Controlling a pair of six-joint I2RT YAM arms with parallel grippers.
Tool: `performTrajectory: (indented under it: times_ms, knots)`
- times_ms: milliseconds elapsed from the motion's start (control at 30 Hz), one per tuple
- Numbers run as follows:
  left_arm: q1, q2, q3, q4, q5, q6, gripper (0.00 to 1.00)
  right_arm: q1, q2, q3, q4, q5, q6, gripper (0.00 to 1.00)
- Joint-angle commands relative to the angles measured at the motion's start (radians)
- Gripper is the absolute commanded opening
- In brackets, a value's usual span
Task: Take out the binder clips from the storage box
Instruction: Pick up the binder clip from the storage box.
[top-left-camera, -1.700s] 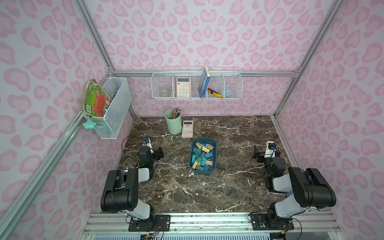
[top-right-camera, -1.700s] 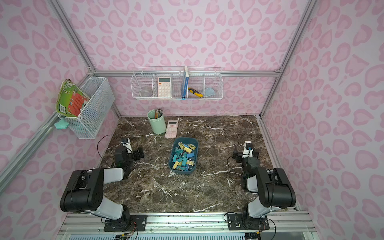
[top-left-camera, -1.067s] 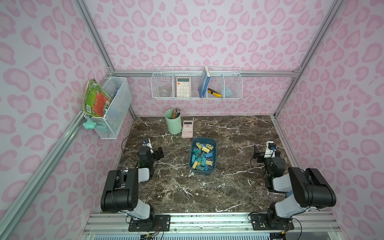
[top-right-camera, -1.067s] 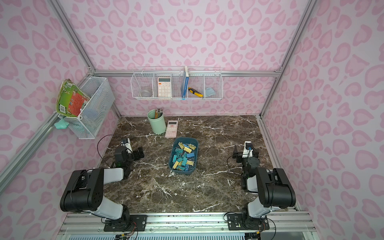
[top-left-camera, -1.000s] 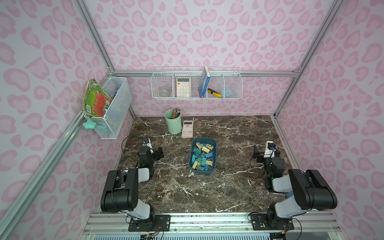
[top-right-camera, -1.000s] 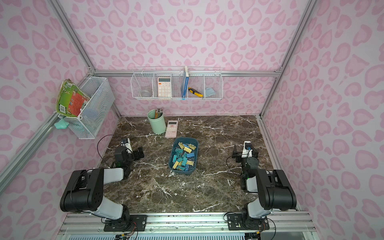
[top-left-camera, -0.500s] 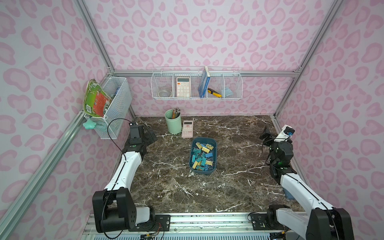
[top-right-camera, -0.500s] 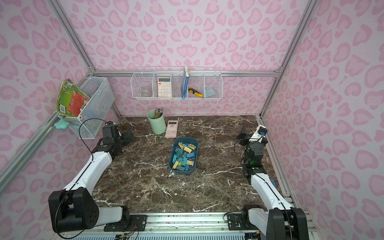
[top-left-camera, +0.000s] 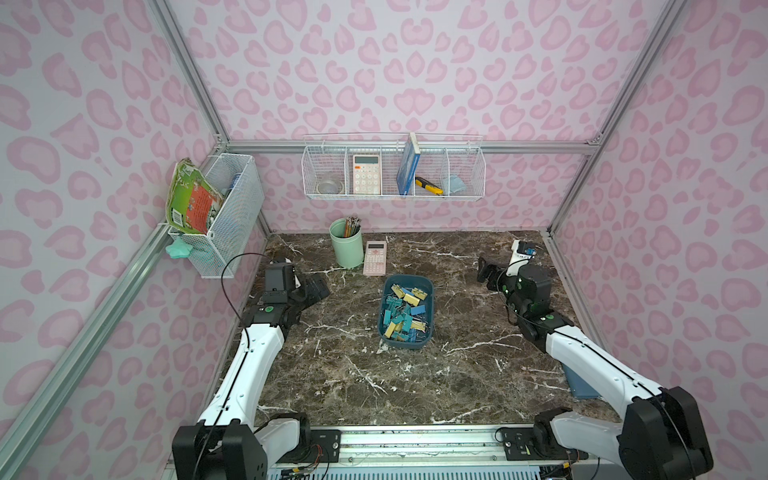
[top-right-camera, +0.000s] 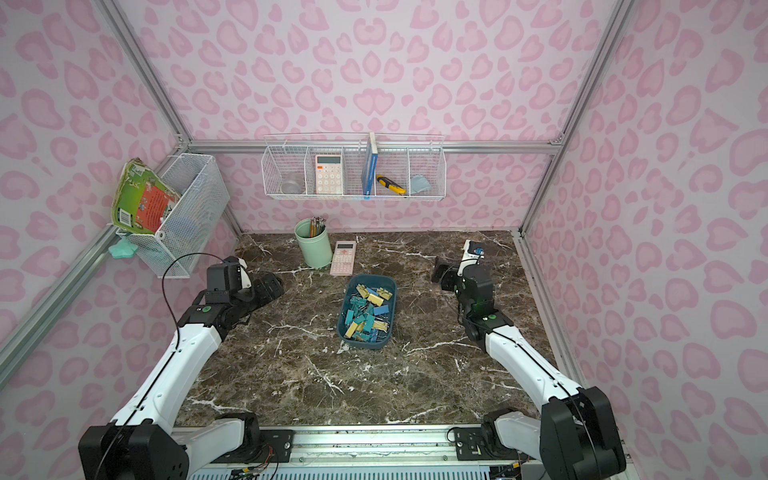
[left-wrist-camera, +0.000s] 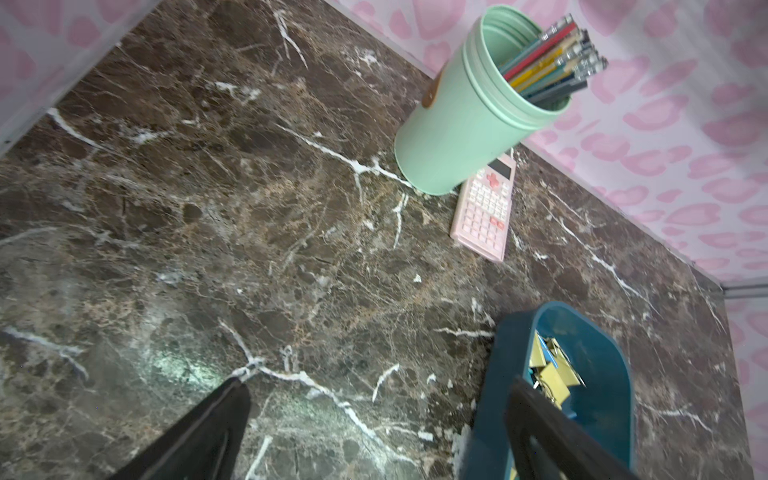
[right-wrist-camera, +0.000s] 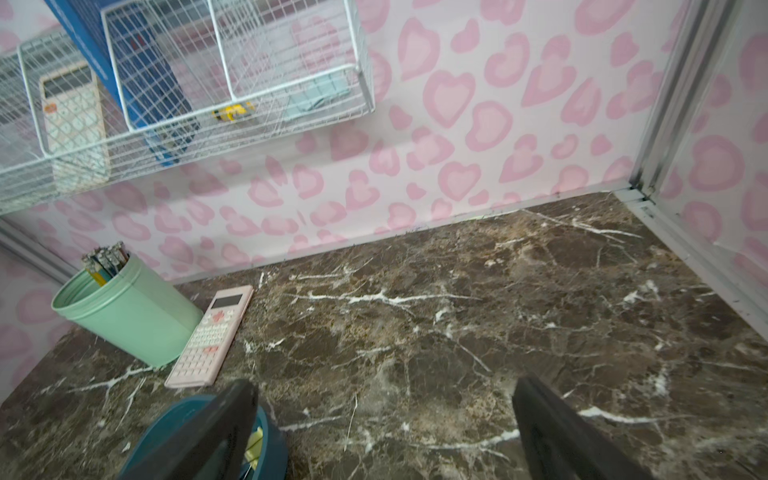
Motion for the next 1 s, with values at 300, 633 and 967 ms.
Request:
performTrajectory:
  times_ms: [300,633,967]
  knots:
    - [-0.323,0.166,0.136,-0.166,0.036,-0.145,0.72,0.179,0.121,0.089,-0.16,0.059,0.041,1.0]
    - [-0.445,0.567,0.479,-0.265,0.096,-0.296,0.37,0.184,0.04,-0.006,-0.158,0.076,0.077,1.0]
    - [-0.433,0.877,0.746,-0.307,0.12,-0.349,0.28,0.186,-0.038,-0.07,-0.169,0.079,0.08,1.0]
